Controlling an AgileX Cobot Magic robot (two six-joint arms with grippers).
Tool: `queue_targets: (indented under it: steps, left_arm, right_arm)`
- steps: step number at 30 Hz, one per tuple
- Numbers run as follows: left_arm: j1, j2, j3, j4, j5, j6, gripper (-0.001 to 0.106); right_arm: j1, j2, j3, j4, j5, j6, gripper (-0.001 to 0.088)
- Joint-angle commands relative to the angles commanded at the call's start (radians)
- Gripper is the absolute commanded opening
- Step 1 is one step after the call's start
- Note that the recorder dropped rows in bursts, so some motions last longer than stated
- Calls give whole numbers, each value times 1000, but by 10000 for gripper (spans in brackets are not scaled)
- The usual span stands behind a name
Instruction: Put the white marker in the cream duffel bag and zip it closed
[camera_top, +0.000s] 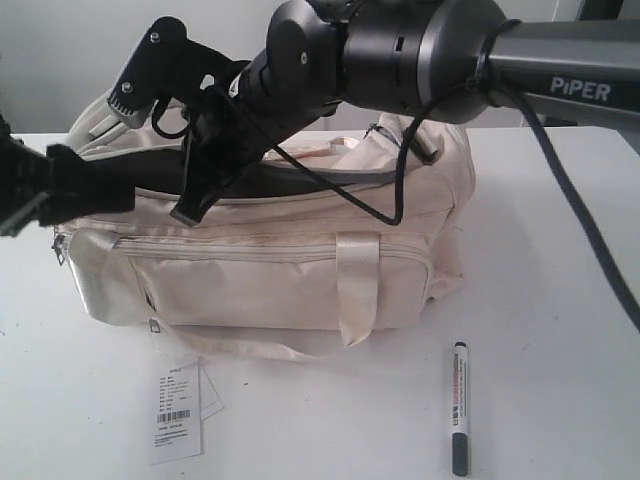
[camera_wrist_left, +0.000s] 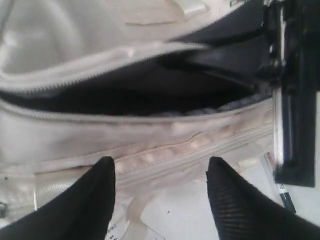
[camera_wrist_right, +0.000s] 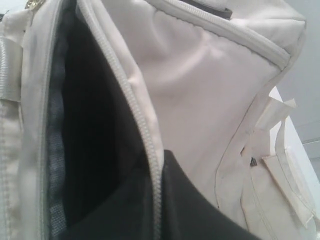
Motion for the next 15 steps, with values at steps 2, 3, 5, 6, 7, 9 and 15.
queue_targets:
  steps: [2, 3, 5, 6, 7, 9, 15]
  left_arm:
    - [-12, 0, 44, -50, -91, 0, 591]
    - [-13, 0, 67, -95, -131, 0, 595]
    - [-13, 0, 105, -187, -181, 0, 609]
    - [-13, 0, 120, -229, -195, 0, 619]
    - [-13, 0, 134, -278, -205, 0, 632]
    - [-13, 0, 158, -373, -213, 0, 652]
    - [-13, 0, 178, -693, -149, 6, 673]
  right_arm:
    - [0, -6, 0, 0, 0, 0, 0]
    - [0, -10, 0, 0, 0, 5, 0]
    - [0, -20, 0, 0, 0, 4, 0]
    - [0, -22, 0, 0, 0, 4, 0]
    - [0, -24, 0, 0, -2, 4, 0]
    - [0, -24, 0, 0, -2, 4, 0]
    - [0, -24, 0, 0, 0, 4, 0]
